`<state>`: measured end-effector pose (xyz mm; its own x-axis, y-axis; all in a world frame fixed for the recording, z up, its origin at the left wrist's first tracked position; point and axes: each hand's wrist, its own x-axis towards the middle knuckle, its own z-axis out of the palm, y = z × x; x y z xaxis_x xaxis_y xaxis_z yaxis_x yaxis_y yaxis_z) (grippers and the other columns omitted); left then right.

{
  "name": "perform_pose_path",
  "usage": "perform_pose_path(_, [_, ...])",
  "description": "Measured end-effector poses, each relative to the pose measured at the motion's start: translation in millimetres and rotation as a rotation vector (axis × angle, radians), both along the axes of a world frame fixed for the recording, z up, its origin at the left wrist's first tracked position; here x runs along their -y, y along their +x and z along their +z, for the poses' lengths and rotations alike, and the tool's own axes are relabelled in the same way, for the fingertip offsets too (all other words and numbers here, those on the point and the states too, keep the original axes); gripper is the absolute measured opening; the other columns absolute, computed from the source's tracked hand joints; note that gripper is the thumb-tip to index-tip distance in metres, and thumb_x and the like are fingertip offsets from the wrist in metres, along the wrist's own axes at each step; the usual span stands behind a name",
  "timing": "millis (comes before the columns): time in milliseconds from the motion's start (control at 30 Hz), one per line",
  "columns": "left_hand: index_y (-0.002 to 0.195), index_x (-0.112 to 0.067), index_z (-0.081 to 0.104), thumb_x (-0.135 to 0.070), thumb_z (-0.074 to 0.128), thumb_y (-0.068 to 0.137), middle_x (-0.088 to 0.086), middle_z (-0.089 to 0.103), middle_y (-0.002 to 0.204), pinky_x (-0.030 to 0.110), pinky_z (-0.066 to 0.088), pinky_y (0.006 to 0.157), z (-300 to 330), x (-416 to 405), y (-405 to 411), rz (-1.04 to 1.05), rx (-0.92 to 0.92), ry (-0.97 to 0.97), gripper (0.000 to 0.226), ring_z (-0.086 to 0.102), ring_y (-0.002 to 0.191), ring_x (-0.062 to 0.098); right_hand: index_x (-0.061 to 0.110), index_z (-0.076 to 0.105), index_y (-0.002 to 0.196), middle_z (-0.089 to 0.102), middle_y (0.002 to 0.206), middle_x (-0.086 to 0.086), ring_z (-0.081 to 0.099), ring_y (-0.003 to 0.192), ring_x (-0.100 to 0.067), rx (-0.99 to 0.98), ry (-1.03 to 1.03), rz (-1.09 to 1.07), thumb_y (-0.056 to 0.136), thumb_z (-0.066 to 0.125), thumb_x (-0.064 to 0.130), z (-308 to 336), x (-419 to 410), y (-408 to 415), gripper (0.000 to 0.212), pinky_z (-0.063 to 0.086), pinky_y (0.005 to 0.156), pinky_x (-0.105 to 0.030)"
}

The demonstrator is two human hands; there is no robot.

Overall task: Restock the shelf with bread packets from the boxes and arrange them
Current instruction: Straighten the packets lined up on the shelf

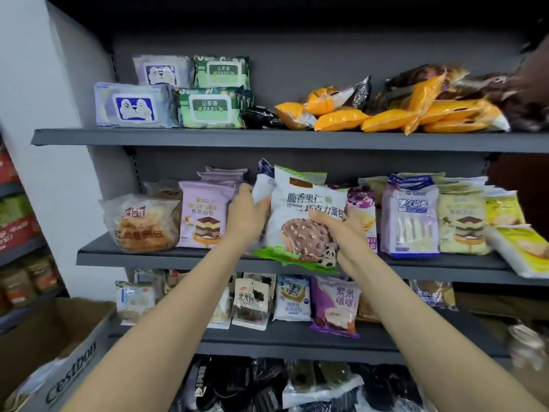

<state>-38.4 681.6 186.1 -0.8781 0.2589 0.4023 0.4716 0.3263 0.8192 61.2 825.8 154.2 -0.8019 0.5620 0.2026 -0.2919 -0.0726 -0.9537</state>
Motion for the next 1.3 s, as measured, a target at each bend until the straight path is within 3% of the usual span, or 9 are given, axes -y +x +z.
perform_pose_path(133, [0.103, -0.003, 0.05, -0.026, 0.051, 0.095, 0.016, 0.061, 0.112, 0.034, 0.036, 0.074, 8.3, -1.3, -6.3, 0.011, -0.078, -0.042, 0.025, 0.055, 0.103, 0.032, 0.013, 0.037, 0.132, 0.054, 0.116, 0.006, 0.058, 0.098, -0.01, 0.037, 0.005, -0.001, 0.074, 0.079, 0.022, 0.7, -5.9, -0.5, 0.072, 0.048, 0.089, -0.03])
perform_pose_path(233, [0.111, -0.007, 0.06, -0.032, 0.057, 0.092, 0.009, 0.067, 0.11, 0.037, 0.046, 0.086, 12.7, -7.1, -9.6, -0.092, 0.012, 0.113, 0.031, 0.061, 0.105, 0.028, 0.012, 0.032, 0.143, 0.046, 0.141, -0.005, 0.055, 0.12, -0.022, 0.038, -0.016, -0.027, 0.048, 0.089, 0.049, 3.0, -12.2, 2.5, 0.117, 0.047, 0.1, -0.044])
perform_pose_path(400, [0.102, -0.02, 0.064, -0.041, 0.054, 0.085, 0.007, 0.07, 0.104, 0.038, 0.048, 0.089, 14.9, -48.4, 4.7, -0.211, 0.032, 0.174, 0.029, 0.063, 0.095, 0.022, 0.012, 0.057, 0.123, 0.07, 0.109, -0.01, 0.071, 0.09, -0.022, -0.076, -0.146, -0.047, 0.08, 0.072, 0.021, 5.1, -56.4, 29.3, 0.046, 0.059, 0.073, -0.037])
perform_pose_path(533, [0.098, -0.016, 0.063, -0.027, 0.053, 0.095, 0.005, 0.066, 0.093, 0.028, 0.047, 0.075, 13.5, -105.1, 38.0, -0.287, 0.062, 0.21, 0.016, 0.059, 0.086, 0.02, 0.022, 0.056, 0.121, 0.07, 0.108, -0.009, 0.07, 0.086, -0.022, -0.136, -0.213, -0.114, 0.08, 0.07, 0.019, 5.6, -104.9, 62.4, 0.043, 0.058, 0.067, -0.034])
perform_pose_path(667, [0.103, -0.01, 0.064, -0.031, 0.052, 0.095, 0.007, 0.068, 0.102, 0.04, 0.048, 0.089, 6.6, -178.9, 72.5, -0.297, 0.059, 0.182, 0.026, 0.062, 0.096, 0.025, 0.014, 0.047, 0.135, 0.067, 0.116, -0.011, 0.069, 0.096, -0.025, -0.094, -0.257, -0.16, 0.065, 0.08, 0.039, -6.1, -181.0, 94.9, 0.081, 0.057, 0.071, -0.035])
perform_pose_path(733, [0.11, -0.006, 0.062, -0.032, 0.051, 0.095, 0.005, 0.066, 0.104, 0.033, 0.045, 0.08, 5.0, -217.8, 90.9, -0.273, 0.05, 0.151, 0.032, 0.06, 0.097, 0.024, 0.016, 0.044, 0.138, 0.067, 0.119, -0.01, 0.067, 0.103, -0.027, -0.084, -0.246, -0.16, 0.057, 0.083, 0.044, -8.2, -219.6, 113.7, 0.094, 0.056, 0.079, -0.04])
perform_pose_path(933, [0.114, -0.002, 0.055, -0.033, 0.046, 0.098, 0.012, 0.062, 0.109, 0.022, 0.022, 0.06, -1.7, -310.7, 140.9, -0.064, 0.02, 0.103, 0.036, 0.053, 0.096, 0.027, 0.018, 0.033, 0.142, 0.049, 0.141, -0.006, 0.055, 0.122, -0.024, -0.001, -0.044, -0.393, 0.042, 0.085, 0.055, -3.2, -327.2, 162.6, 0.119, 0.047, 0.099, -0.049])
perform_pose_path(1100, [0.118, -0.005, 0.046, -0.035, 0.04, 0.1, 0.012, 0.06, 0.112, 0.031, 0.038, 0.071, -5.4, -336.9, 156.7, 0.194, 0.043, 0.231, 0.035, 0.057, 0.104, 0.03, 0.005, 0.04, 0.121, 0.057, 0.117, -0.003, 0.055, 0.108, -0.019, 0.059, 0.36, -0.526, 0.077, 0.075, 0.023, 5.0, -372.2, 174.5, 0.059, 0.043, 0.099, -0.04])
perform_pose_path(1300, [0.106, -0.009, 0.043, -0.036, 0.038, 0.1, 0.01, 0.061, 0.105, 0.031, 0.037, 0.067, -6.0, -348.8, 157.5, 0.251, -0.031, 0.228, 0.028, 0.056, 0.089, 0.023, 0.005, 0.024, 0.14, 0.034, 0.146, -0.011, 0.033, 0.135, -0.023, 0.197, 0.396, -0.313, 0.081, 0.072, 0.029, -15.2, -395.5, 128.6, 0.08, 0.03, 0.105, -0.032])
